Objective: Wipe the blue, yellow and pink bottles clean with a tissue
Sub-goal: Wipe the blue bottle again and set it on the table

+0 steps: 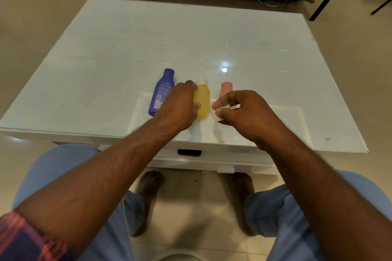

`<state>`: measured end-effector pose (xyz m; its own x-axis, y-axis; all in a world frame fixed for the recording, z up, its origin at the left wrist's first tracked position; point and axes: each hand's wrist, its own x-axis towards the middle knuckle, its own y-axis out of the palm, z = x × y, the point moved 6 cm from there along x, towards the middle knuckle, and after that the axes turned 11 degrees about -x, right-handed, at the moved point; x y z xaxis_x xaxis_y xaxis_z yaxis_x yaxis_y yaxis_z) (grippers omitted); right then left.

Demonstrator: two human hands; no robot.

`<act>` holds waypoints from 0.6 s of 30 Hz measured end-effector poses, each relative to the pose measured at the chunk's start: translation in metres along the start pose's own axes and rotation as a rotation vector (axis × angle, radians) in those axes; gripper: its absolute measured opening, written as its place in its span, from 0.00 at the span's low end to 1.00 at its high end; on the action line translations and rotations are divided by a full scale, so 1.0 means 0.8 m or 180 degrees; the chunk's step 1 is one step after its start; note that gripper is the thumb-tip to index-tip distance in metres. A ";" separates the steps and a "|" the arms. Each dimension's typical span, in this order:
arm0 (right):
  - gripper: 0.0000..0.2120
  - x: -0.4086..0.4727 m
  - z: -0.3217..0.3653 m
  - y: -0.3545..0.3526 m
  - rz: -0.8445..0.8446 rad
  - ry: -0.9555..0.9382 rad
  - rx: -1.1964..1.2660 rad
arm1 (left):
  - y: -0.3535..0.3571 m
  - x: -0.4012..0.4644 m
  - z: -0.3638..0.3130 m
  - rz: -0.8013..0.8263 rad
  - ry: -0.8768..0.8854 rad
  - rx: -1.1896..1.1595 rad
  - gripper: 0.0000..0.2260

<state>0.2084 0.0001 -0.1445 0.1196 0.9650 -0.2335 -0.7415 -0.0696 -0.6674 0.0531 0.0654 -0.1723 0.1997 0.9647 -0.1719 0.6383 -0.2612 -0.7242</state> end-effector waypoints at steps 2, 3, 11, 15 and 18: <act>0.07 0.000 -0.001 -0.003 -0.0047 0.0011 0.0041 | -0.006 0.001 -0.001 -0.0020 0.0056 0.0011 0.25; 0.07 0.001 -0.002 -0.005 -0.0068 0.0005 0.0081 | -0.012 0.001 -0.001 -0.0085 0.0130 0.0007 0.23; 0.08 0.006 -0.002 -0.009 -0.0234 -0.0050 0.0320 | -0.078 0.014 0.042 -0.0460 -0.0456 0.1193 0.29; 0.08 0.007 0.001 -0.007 -0.0276 -0.0109 0.0269 | -0.066 0.011 0.055 -0.0023 -0.0772 0.1052 0.32; 0.08 0.008 -0.001 -0.006 -0.0340 -0.0066 0.0285 | -0.067 0.009 0.045 -0.0086 -0.0764 0.0872 0.28</act>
<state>0.2134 0.0062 -0.1430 0.1880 0.9708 -0.1494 -0.7812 0.0556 -0.6218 -0.0064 0.0878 -0.1586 -0.0155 0.9603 -0.2787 0.4115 -0.2479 -0.8771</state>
